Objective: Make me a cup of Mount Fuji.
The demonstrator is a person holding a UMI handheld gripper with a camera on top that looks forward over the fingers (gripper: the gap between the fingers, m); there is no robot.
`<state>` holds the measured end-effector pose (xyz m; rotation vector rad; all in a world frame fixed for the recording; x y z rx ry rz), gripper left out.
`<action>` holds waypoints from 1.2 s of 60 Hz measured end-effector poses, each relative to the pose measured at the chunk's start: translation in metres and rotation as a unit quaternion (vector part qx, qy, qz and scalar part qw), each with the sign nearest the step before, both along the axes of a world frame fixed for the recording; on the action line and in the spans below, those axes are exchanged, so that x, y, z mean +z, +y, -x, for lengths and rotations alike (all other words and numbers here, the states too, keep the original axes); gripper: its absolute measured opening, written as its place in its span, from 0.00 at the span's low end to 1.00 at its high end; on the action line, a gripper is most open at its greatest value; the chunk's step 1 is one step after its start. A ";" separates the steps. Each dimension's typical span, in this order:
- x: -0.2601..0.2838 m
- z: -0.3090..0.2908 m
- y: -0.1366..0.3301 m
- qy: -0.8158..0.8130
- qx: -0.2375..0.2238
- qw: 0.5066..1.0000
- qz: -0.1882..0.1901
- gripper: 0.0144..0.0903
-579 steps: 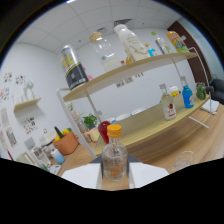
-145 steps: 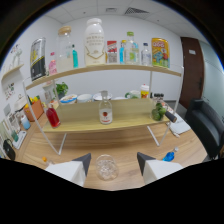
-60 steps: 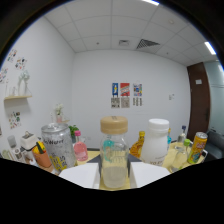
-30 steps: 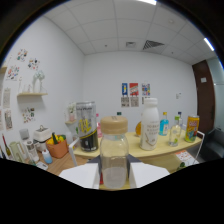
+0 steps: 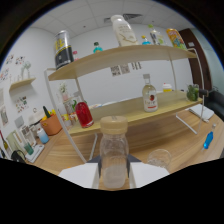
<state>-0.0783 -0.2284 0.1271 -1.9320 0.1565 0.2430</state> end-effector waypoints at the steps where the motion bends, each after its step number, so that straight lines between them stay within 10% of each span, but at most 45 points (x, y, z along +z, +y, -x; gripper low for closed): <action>1: -0.002 -0.001 0.000 0.016 -0.003 1.000 0.001 0.34; 50: 0.008 -0.009 0.015 0.709 -0.101 0.698 0.016 0.34; 59: 0.012 -0.008 0.014 0.685 -0.096 0.722 0.015 0.34; 72: 0.058 -0.008 0.010 0.457 -0.054 0.887 -0.046 0.34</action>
